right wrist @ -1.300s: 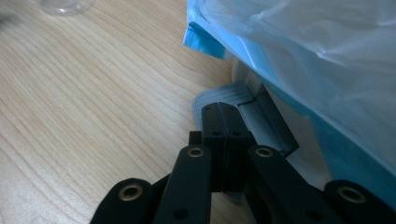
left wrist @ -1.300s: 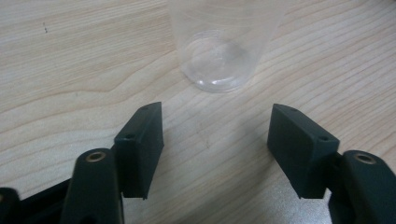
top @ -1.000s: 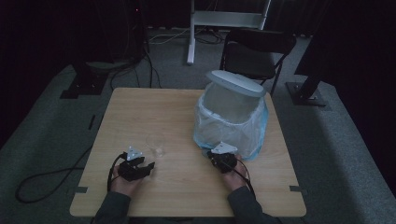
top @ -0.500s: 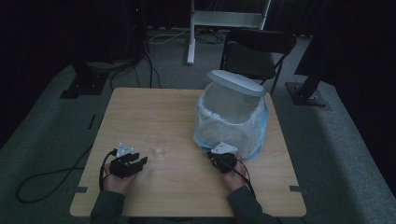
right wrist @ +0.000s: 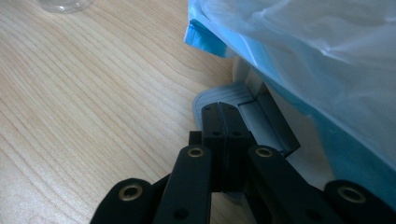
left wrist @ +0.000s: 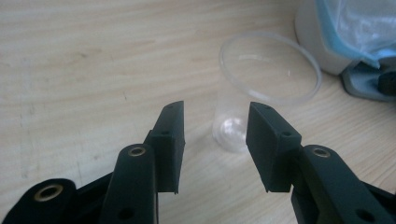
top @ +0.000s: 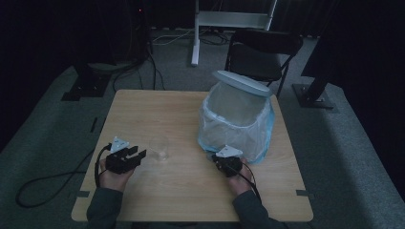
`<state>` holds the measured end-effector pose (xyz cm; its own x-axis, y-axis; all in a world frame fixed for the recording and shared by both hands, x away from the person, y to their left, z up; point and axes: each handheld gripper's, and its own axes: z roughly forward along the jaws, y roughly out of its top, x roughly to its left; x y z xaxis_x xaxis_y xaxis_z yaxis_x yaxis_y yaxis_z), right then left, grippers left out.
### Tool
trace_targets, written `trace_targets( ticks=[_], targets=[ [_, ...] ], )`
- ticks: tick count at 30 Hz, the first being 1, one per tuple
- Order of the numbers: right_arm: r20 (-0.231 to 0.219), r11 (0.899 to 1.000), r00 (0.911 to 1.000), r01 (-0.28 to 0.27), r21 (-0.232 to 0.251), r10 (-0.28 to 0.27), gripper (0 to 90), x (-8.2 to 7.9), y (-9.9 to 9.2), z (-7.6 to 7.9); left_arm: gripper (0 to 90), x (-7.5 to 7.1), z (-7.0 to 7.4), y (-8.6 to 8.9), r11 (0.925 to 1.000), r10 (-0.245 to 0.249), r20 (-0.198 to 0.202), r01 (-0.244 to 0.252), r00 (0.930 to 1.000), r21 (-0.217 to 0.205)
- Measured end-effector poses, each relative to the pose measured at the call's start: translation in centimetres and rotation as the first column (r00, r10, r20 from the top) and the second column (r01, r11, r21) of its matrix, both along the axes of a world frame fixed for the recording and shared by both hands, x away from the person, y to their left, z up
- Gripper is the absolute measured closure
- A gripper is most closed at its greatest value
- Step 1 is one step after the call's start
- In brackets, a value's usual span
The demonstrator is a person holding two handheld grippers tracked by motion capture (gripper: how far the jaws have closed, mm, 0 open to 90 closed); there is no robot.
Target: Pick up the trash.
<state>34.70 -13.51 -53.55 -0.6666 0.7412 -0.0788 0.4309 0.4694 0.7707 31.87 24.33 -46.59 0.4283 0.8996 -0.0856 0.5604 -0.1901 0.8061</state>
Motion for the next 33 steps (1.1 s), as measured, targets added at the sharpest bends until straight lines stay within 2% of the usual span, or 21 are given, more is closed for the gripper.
trace_targets(
  ticks=[7,19,31,33],
  targets=[
    [0.001,1.000,1.0000,-0.002,0.001,0.002,90.0,0.0,0.0,0.0,56.9,1.4,1.2,-0.6,0.9998,-0.018,0.009,0.018,0.9998,-0.008],
    [0.001,1.000,1.0000,-0.001,0.004,0.001,90.0,0.0,0.0,0.0,54.7,3.1,1.6,-1.7,0.9996,-0.027,0.003,0.027,0.9996,0.002],
    [-0.001,1.000,1.0000,0.002,0.007,-0.002,90.0,0.0,0.0,0.0,52.9,4.6,1.7,-2.6,0.9987,-0.021,-0.015,0.021,0.9997,0.046],
    [-0.001,1.000,1.0000,0.002,0.007,-0.002,90.0,0.0,0.0,0.0,52.9,5.0,1.3,-2.9,0.9979,-0.023,-0.032,0.025,0.9992,0.060]
  ],
)
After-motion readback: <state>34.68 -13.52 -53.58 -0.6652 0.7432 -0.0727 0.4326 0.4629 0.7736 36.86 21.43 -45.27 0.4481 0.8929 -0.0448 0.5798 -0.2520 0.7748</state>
